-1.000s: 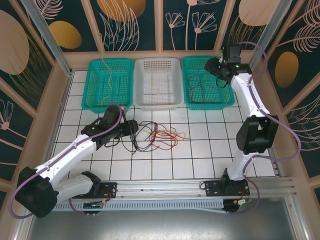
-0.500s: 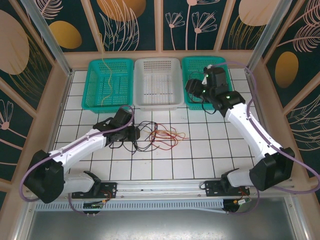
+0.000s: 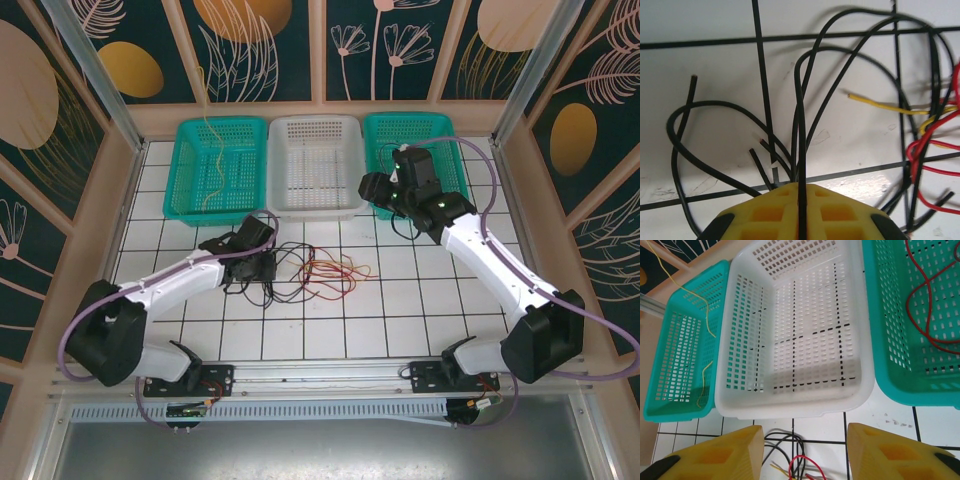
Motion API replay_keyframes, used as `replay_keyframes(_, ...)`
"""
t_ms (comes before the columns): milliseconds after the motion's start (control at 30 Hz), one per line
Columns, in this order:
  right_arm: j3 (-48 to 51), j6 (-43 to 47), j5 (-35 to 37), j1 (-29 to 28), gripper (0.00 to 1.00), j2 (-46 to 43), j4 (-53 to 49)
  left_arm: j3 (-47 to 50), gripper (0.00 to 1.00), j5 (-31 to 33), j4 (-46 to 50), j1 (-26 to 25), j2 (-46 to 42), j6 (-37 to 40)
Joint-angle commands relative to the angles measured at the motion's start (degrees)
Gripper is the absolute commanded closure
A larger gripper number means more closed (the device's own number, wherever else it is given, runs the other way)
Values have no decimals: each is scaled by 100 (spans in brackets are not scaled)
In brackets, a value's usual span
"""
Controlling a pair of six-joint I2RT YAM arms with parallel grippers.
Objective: Untangle the cables
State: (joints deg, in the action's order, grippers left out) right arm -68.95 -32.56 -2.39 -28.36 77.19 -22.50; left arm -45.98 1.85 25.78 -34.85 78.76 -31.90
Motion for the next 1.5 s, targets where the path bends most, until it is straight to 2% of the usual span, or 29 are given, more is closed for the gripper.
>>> replay_keyframes(0, -55, -114, 124, -123, 53, -73, 201, -424, 93, -20, 368, -22, -559, 87)
replay_keyframes(100, -76, -97, -20, -262, 53, -110, 370, -754, 100, -295, 498, -21, -1047, 80)
replay_keyframes(267, 18, -60, -831, -612, 49, -378, 1193, -1572, 100, -727, 394, -15, -1744, -1)
replay_keyframes(367, 7, -3, -1188, -812, 38, -511, 1572, -2157, 100, -867, 406, -17, -1808, -14)
replay_keyframes(500, -66, -146, -1728, -900, 32, -494, 1852, -2857, 100, -957, 459, -18, -1741, 35)
replay_keyframes(667, -93, -142, -1813, -1119, 25, -433, 1993, -3242, 100, -1133, 227, -17, -1706, -42)
replay_keyframes(933, 48, -501, -2019, -1218, 24, -374, 2584, -2735, 100, -1429, -892, -15, -1958, -508)
replay_keyframes(1133, -81, -493, -1918, -1384, 26, -84, 2360, -2527, 100, -1667, -1638, -20, -1961, -677)
replay_keyframes(1300, -41, -398, -1747, -1479, 28, 149, 2082, -2798, 100, -1637, -1734, -19, -1819, -473)
replay_keyframes(1467, 381, -650, -1851, -1514, 31, 119, 2430, -2979, 100, -1389, -1800, -8, -1740, -235)
